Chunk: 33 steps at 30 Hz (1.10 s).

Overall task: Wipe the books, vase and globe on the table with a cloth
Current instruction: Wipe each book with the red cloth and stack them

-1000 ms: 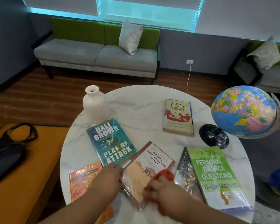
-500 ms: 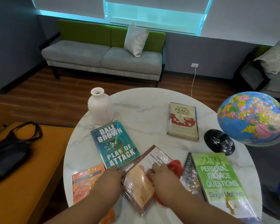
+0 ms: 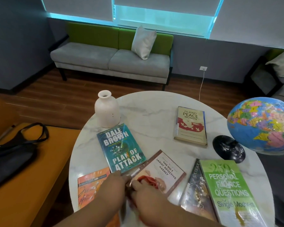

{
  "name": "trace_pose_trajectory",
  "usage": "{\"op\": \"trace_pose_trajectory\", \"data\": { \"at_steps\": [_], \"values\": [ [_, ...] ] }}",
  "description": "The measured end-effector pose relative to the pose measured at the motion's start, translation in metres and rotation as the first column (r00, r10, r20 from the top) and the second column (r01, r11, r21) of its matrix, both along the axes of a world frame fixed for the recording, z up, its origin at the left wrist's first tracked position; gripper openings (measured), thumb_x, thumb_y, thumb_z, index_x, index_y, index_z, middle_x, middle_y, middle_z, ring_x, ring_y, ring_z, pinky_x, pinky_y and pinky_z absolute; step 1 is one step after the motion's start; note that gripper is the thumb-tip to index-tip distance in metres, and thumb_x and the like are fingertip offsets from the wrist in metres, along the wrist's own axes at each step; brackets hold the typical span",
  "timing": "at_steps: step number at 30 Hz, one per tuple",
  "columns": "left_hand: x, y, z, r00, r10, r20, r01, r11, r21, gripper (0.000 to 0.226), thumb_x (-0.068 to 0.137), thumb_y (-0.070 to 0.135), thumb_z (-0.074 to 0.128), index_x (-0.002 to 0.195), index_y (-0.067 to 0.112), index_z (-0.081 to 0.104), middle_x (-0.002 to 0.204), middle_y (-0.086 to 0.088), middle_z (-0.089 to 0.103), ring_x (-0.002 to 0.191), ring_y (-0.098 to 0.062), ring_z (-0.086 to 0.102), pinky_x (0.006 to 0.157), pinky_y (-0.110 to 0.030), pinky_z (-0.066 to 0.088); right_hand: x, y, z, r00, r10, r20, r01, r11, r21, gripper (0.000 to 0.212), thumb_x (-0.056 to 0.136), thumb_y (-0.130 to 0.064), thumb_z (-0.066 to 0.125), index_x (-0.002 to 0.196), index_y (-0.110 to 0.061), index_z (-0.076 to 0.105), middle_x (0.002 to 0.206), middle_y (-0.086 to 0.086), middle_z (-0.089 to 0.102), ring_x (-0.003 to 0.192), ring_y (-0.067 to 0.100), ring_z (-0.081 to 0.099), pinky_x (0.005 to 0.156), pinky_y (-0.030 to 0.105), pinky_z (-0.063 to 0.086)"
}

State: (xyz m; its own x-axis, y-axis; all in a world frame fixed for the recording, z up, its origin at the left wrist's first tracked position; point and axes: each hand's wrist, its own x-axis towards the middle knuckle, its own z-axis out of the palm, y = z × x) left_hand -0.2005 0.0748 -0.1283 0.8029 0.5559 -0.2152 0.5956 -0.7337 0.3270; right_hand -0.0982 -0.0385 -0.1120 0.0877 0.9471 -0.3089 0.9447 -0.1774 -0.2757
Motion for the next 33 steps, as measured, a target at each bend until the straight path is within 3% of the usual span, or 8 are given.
{"op": "trace_pose_trajectory", "data": {
  "at_steps": [4, 8, 15, 18, 23, 25, 29, 33],
  "values": [
    [0.004, 0.004, 0.002, 0.998, 0.015, -0.066, -0.013, 1.000, 0.020, 0.036, 0.083, 0.016, 0.055, 0.116, 0.028, 0.061, 0.107, 0.000, 0.057, 0.107, -0.020, 0.055, 0.084, -0.028, 0.043, 0.029, 0.018, -0.001, 0.995, -0.053, 0.087, 0.054, 0.999, -0.004, 0.046, 0.093, -0.030, 0.051, 0.138, -0.037, 0.043, 0.133, 0.000, 0.037, 0.121, 0.029, 0.034, 0.094, 0.044, 0.042],
    [0.006, 0.006, 0.001, 0.991, 0.040, -0.127, -0.035, 0.999, 0.040, 0.027, 0.083, 0.017, 0.059, 0.110, 0.018, 0.063, 0.112, -0.002, 0.059, 0.107, -0.019, 0.055, 0.086, -0.028, 0.045, 0.065, 0.018, 0.004, 0.945, -0.300, 0.129, 0.308, 0.950, -0.049, 0.060, 0.092, -0.026, 0.051, 0.146, -0.039, 0.031, 0.135, -0.001, 0.034, 0.120, 0.027, 0.035, 0.096, 0.041, 0.045],
    [0.006, 0.007, 0.003, 0.990, 0.070, -0.122, -0.068, 0.998, 0.013, 0.027, 0.078, 0.019, 0.064, 0.106, 0.021, 0.061, 0.109, 0.000, 0.058, 0.104, -0.020, 0.055, 0.086, -0.031, 0.048, 0.031, 0.019, -0.012, 0.990, -0.142, 0.000, 0.142, 0.990, -0.002, 0.053, 0.094, -0.022, 0.049, 0.144, -0.035, 0.037, 0.129, -0.001, 0.039, 0.118, 0.026, 0.040, 0.099, 0.039, 0.042],
    [0.007, 0.005, 0.004, 0.991, 0.070, -0.115, -0.068, 0.998, 0.015, 0.028, 0.080, 0.014, 0.060, 0.107, 0.021, 0.058, 0.109, -0.002, 0.057, 0.102, -0.020, 0.054, 0.084, -0.031, 0.048, 0.061, 0.019, -0.019, 0.949, -0.307, -0.064, 0.311, 0.949, 0.052, 0.045, 0.097, -0.029, 0.045, 0.139, -0.044, 0.040, 0.126, -0.008, 0.041, 0.117, 0.021, 0.045, 0.101, 0.036, 0.043],
    [0.007, 0.004, 0.005, 0.993, 0.073, -0.096, -0.071, 0.997, 0.015, 0.026, 0.079, 0.015, 0.060, 0.105, 0.020, 0.059, 0.109, -0.001, 0.056, 0.104, -0.020, 0.052, 0.080, -0.031, 0.046, 0.102, 0.019, -0.004, 0.852, -0.514, 0.099, 0.518, 0.855, -0.015, 0.054, 0.092, -0.026, 0.048, 0.143, -0.042, 0.036, 0.125, -0.001, 0.037, 0.108, 0.022, 0.046, 0.097, 0.037, 0.045],
    [0.007, 0.005, 0.005, 0.992, 0.075, -0.100, -0.074, 0.997, 0.012, 0.026, 0.080, 0.012, 0.059, 0.104, 0.020, 0.059, 0.108, -0.001, 0.055, 0.105, -0.021, 0.052, 0.076, -0.030, 0.043, 0.097, 0.021, 0.003, 0.865, -0.478, 0.152, 0.488, 0.872, -0.038, 0.062, 0.089, -0.026, 0.055, 0.146, -0.037, 0.032, 0.131, 0.000, 0.034, 0.111, 0.024, 0.043, 0.097, 0.037, 0.045],
    [0.010, 0.005, 0.007, 0.989, 0.083, -0.120, -0.082, 0.997, 0.015, 0.024, 0.081, 0.010, 0.055, 0.103, 0.020, 0.057, 0.103, -0.001, 0.053, 0.102, -0.021, 0.053, 0.075, -0.030, 0.044, 0.067, 0.015, -0.007, 0.970, -0.243, 0.013, 0.243, 0.968, -0.060, 0.060, 0.092, -0.023, 0.054, 0.146, -0.038, 0.032, 0.139, -0.004, 0.032, 0.118, 0.024, 0.042, 0.103, 0.033, 0.040],
    [0.012, 0.004, 0.008, 0.988, 0.085, -0.128, -0.083, 0.996, 0.022, 0.023, 0.083, 0.011, 0.055, 0.104, 0.020, 0.056, 0.108, -0.002, 0.056, 0.101, -0.021, 0.055, 0.075, -0.029, 0.044, 0.098, 0.019, -0.014, 0.923, -0.385, -0.019, 0.385, 0.923, 0.012, 0.049, 0.097, -0.025, 0.043, 0.142, -0.043, 0.038, 0.127, -0.005, 0.038, 0.114, 0.020, 0.047, 0.104, 0.032, 0.040]
  ]
}}
